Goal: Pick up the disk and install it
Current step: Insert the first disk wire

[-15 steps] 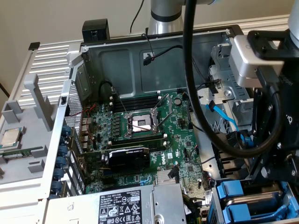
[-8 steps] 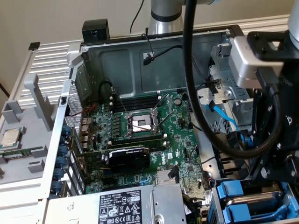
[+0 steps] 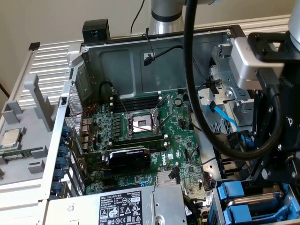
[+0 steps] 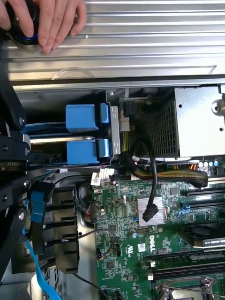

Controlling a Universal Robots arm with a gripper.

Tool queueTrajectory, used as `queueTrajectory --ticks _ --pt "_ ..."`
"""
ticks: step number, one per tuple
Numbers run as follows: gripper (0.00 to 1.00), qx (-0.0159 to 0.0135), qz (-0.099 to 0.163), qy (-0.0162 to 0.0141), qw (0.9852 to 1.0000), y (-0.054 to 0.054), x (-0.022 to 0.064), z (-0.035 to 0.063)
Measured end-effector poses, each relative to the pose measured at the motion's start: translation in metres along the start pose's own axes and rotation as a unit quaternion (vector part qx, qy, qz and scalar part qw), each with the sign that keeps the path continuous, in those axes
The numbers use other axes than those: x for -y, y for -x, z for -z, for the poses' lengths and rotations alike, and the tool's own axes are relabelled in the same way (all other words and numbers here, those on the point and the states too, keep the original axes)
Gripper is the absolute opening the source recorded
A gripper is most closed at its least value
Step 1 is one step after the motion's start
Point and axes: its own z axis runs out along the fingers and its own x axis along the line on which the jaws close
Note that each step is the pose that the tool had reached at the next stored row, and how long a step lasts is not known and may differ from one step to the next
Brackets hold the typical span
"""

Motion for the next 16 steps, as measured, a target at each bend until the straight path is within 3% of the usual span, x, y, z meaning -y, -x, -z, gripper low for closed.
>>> queueTrajectory --ticks 16 --pt "0.17 0.0000 0.000 0.0000 1.0000 0.0003 0.0033 -0.0016"
